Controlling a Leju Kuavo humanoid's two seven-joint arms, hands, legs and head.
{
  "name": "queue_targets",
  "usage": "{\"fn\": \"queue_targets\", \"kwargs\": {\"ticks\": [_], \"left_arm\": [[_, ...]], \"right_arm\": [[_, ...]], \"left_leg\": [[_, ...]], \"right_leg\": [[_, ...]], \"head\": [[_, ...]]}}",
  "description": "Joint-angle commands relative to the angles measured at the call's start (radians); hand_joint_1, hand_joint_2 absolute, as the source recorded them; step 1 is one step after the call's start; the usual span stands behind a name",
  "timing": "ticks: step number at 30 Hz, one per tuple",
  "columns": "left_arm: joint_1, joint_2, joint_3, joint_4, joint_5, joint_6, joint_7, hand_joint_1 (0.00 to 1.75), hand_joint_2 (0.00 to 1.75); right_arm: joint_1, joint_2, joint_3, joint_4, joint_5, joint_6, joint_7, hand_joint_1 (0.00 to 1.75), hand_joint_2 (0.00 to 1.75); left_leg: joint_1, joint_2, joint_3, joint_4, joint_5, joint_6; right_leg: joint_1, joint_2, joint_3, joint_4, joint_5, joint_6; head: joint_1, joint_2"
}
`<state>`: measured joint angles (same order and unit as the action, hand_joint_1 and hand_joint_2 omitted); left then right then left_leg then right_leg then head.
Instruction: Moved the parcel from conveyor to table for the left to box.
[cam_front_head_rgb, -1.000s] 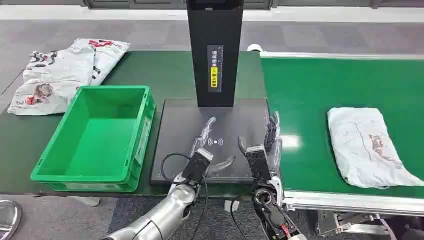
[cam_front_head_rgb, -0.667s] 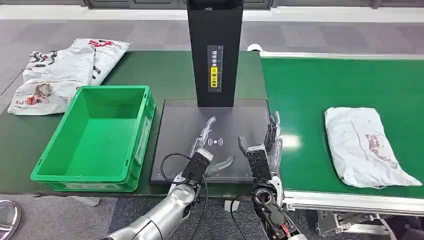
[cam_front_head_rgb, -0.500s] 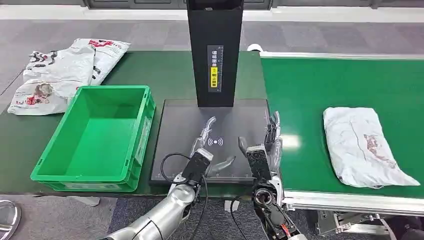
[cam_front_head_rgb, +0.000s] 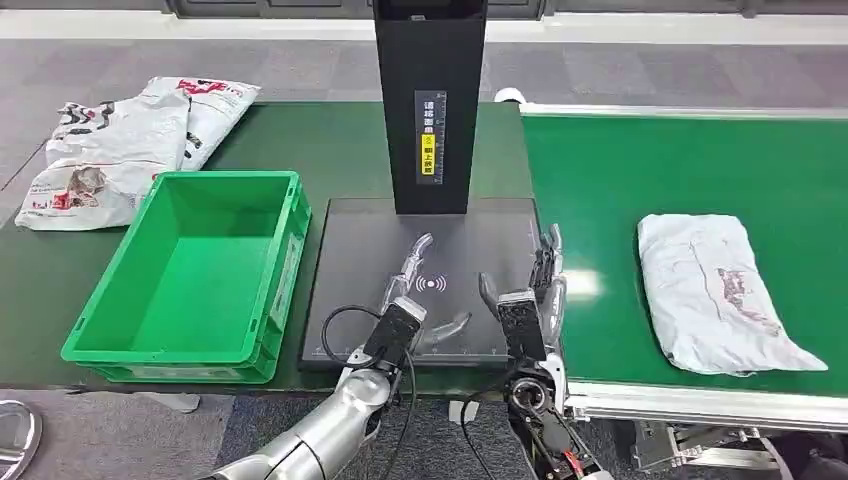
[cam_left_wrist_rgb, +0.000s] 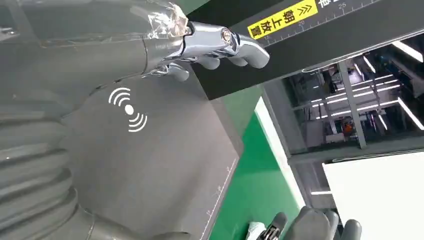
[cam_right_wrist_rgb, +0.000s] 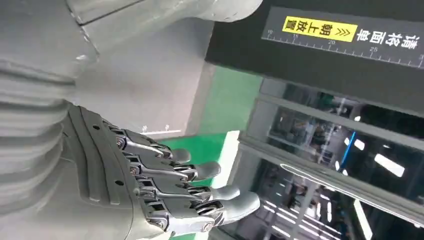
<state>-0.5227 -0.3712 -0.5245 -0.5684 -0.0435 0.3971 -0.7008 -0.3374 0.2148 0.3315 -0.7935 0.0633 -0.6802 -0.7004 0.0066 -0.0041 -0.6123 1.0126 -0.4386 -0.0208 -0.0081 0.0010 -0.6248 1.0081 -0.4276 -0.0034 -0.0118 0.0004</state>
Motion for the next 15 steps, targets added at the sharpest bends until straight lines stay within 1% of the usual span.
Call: {"fn": "queue_targets", "kwargs": {"ticks": [1, 3, 4, 5, 6, 7, 8, 9, 10, 12, 13, 15], "left_arm": [[-0.048, 0.022, -0.020, 0.063, 0.034, -0.013, 0.003, 0.00, 1.75], [-0.065, 0.022, -0.008, 0.084, 0.074, -0.041, 0.003, 0.00, 1.75], [-0.074, 0.022, -0.002, 0.096, 0.100, -0.040, 0.003, 0.00, 1.75], [-0.074, 0.022, -0.002, 0.096, 0.100, -0.040, 0.003, 0.00, 1.75], [-0.089, 0.022, 0.003, 0.118, 0.130, -0.040, 0.003, 0.00, 1.75], [-0.094, 0.022, 0.004, 0.120, 0.138, -0.040, 0.003, 0.00, 1.75], [-0.094, 0.022, 0.004, 0.120, 0.138, -0.040, 0.003, 0.00, 1.75], [-0.099, 0.022, 0.012, 0.122, 0.146, -0.038, 0.003, 0.00, 1.75], [-0.101, 0.022, 0.022, 0.122, 0.149, -0.035, 0.003, 0.00, 1.75], [-0.099, 0.023, 0.044, 0.109, 0.148, -0.052, 0.003, 0.00, 1.75], [-0.099, 0.023, 0.044, 0.109, 0.148, -0.052, 0.003, 0.00, 1.75], [-0.099, 0.023, 0.044, 0.109, 0.148, -0.052, 0.003, 0.00, 1.75]], "right_arm": [[-0.035, -0.026, 0.001, 0.004, -0.033, -0.001, 0.002, 0.00, 1.75], [-0.039, -0.028, -0.007, 0.000, -0.036, -0.005, 0.002, 0.00, 1.75], [-0.039, -0.033, -0.013, -0.003, -0.017, -0.018, 0.002, 0.00, 1.75], [-0.039, -0.033, -0.013, -0.003, -0.017, -0.018, 0.002, 0.00, 1.75], [-0.038, -0.035, -0.054, -0.005, 0.027, -0.018, 0.002, 0.00, 1.75], [-0.036, -0.034, -0.064, -0.010, 0.040, -0.018, 0.002, 0.00, 1.75], [-0.036, -0.034, -0.064, -0.010, 0.040, -0.018, 0.002, 0.00, 0.00], [-0.032, -0.036, -0.103, -0.014, 0.069, -0.018, 0.002, 0.00, 0.00], [-0.034, -0.033, -0.139, -0.002, 0.101, -0.018, 0.002, 0.00, 1.75], [-0.029, -0.041, -0.167, -0.019, 0.119, -0.018, 0.002, 0.00, 1.75], [-0.029, -0.041, -0.167, -0.019, 0.119, -0.018, 0.002, 0.00, 1.75], [-0.029, -0.041, -0.167, -0.019, 0.119, -0.018, 0.002, 0.00, 1.75]], "left_leg": [[0.000, 0.001, 0.002, -0.001, 0.000, 0.000], [0.000, 0.001, 0.003, -0.001, 0.000, 0.001], [-0.001, 0.000, 0.001, -0.001, 0.000, 0.000], [0.000, 0.001, 0.003, -0.001, 0.000, 0.000], [0.000, 0.000, 0.002, -0.001, 0.000, 0.000], [0.000, 0.001, 0.003, -0.002, 0.000, 0.001], [0.000, 0.000, 0.002, -0.001, 0.000, 0.000], [0.000, 0.000, 0.002, -0.001, 0.000, 0.000], [0.000, 0.000, 0.003, -0.002, 0.000, 0.001], [0.000, -0.001, 0.005, -0.003, 0.000, 0.001], [0.000, -0.001, 0.002, -0.001, 0.000, 0.000], [0.000, -0.001, 0.004, -0.003, 0.000, 0.001]], "right_leg": [[0.000, 0.000, 0.002, -0.001, 0.000, 0.000], [0.000, 0.000, 0.003, -0.002, 0.000, 0.000], [0.000, 0.000, 0.001, 0.000, 0.000, 0.000], [0.000, 0.000, 0.003, -0.001, 0.000, 0.000], [0.000, 0.000, 0.002, -0.001, 0.000, 0.000], [0.000, 0.000, 0.003, -0.002, 0.000, 0.000], [0.000, 0.000, 0.002, -0.001, 0.000, 0.000], [0.000, -0.001, 0.002, -0.001, 0.000, 0.000], [0.000, 0.000, 0.003, -0.002, 0.000, 0.000], [0.001, -0.002, 0.006, -0.004, 0.000, 0.000], [0.000, -0.002, 0.003, -0.002, 0.000, 0.000], [0.000, -0.002, 0.005, -0.003, 0.000, 0.000]], "head": [[0.000, 0.000], [0.000, 0.000], [0.000, 0.000], [0.000, 0.000], [0.000, 0.000], [0.000, 0.000], [0.000, 0.000], [0.000, 0.000], [0.000, 0.000], [0.000, 0.000], [0.000, 0.000], [0.000, 0.000]]}}
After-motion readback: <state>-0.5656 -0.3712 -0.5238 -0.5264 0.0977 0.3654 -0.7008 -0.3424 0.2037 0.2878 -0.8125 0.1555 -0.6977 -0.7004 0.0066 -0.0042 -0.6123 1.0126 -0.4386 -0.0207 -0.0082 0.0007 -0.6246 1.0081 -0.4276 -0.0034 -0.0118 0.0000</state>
